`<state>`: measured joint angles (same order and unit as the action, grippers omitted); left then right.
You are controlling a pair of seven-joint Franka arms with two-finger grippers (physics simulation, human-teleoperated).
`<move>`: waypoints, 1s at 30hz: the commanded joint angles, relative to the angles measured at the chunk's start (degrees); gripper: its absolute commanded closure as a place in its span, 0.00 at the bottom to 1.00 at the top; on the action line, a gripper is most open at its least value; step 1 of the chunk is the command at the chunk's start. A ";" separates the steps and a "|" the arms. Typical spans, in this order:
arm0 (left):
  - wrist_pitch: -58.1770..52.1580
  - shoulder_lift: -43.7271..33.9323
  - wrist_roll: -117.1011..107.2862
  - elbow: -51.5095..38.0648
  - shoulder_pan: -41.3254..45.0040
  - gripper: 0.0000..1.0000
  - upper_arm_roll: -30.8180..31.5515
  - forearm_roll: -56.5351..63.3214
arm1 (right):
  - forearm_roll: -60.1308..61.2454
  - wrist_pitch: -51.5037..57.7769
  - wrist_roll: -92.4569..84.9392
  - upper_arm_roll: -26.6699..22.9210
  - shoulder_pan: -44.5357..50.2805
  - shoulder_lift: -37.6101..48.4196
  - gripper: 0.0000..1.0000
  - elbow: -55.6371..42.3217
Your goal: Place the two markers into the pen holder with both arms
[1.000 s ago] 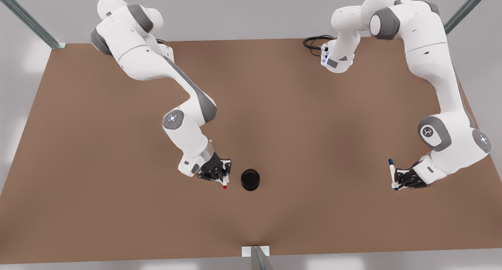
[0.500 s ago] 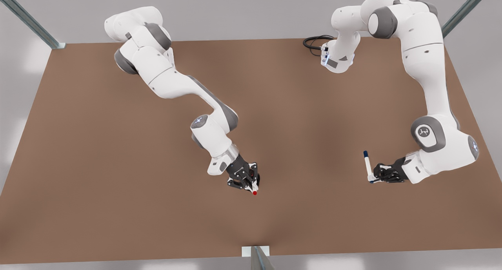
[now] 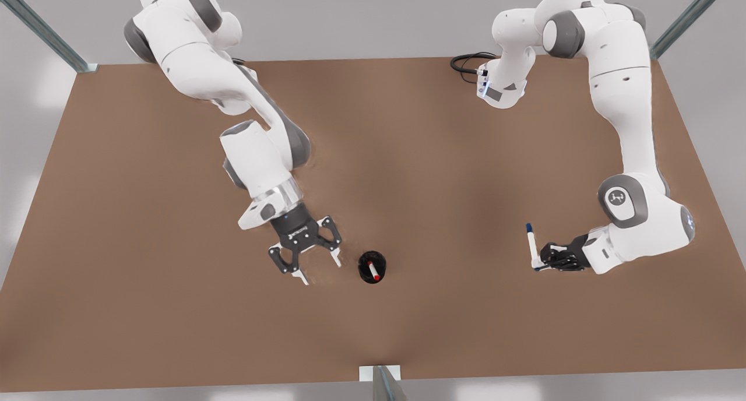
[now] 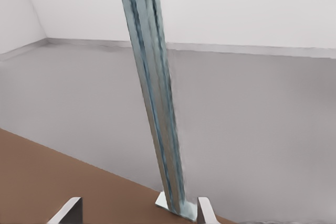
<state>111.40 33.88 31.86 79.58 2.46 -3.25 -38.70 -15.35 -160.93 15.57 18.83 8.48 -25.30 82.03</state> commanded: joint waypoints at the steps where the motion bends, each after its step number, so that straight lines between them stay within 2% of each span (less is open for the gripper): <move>1: 1.18 -0.13 -2.41 -0.30 3.07 0.79 0.00 -5.14 | 4.96 42.17 -0.89 0.68 -5.93 5.78 0.00 -0.82; 2: 3.65 -0.04 -5.49 -3.11 7.03 0.79 0.35 -5.86 | 11.03 51.84 -3.35 -1.94 -9.63 12.11 0.00 -0.73; 3: 7.32 0.92 -5.92 -4.43 11.94 0.79 0.52 -5.86 | 14.20 60.36 -12.20 -14.05 -3.93 15.72 0.00 0.32; 4: 12.68 2.15 -9.60 -4.52 13.79 0.79 2.10 -7.87 | 14.64 63.36 -17.48 -17.85 -2.68 15.64 0.00 0.32; 5: 19.62 4.35 -16.21 -6.53 15.38 0.79 2.81 -8.76 | 14.64 66.79 -18.91 -18.92 -2.77 15.64 0.00 1.64; 6: 27.43 6.72 -17.35 -9.70 18.10 0.79 2.98 -8.85 | 14.47 72.06 -19.00 -18.92 -2.95 15.55 0.00 1.55; 8: 48.01 9.45 -17.62 -9.80 23.73 0.79 2.99 -8.76 | 14.38 76.56 -19.00 -18.92 -2.86 10.19 0.00 -6.53; 9: 51.27 10.24 -17.97 -9.88 24.52 0.79 3.25 -8.85 | 14.47 75.07 -19.00 -19.35 -2.77 10.71 0.00 -6.27; 10: 56.80 11.73 -19.73 -11.37 24.53 0.79 6.05 -8.85 | 14.55 73.40 -18.82 -19.45 -2.51 11.15 0.00 -5.83; 12: 58.23 13.23 -19.82 -13.57 25.32 0.79 6.33 -8.49 | 14.55 72.87 -18.65 -19.01 -2.68 10.80 0.00 -5.22; 15: 65.96 15.96 -21.84 -13.75 27.95 0.79 7.56 -8.49 | 15.96 72.60 -18.74 -19.09 -3.30 10.71 0.00 -5.22; 22: 69.56 16.84 -22.02 -8.48 31.02 0.79 7.38 -7.09 | 15.96 71.81 -17.86 -19.09 -3.65 10.63 0.00 -5.57; 30: 74.66 20.09 -21.93 -8.21 32.26 0.79 7.38 -5.86 | 15.96 71.81 -17.95 -19.36 -3.83 10.63 0.00 -6.18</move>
<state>182.47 53.79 14.77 71.41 34.49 4.14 -44.97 0.49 -89.55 1.16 -0.52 4.65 -14.74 75.88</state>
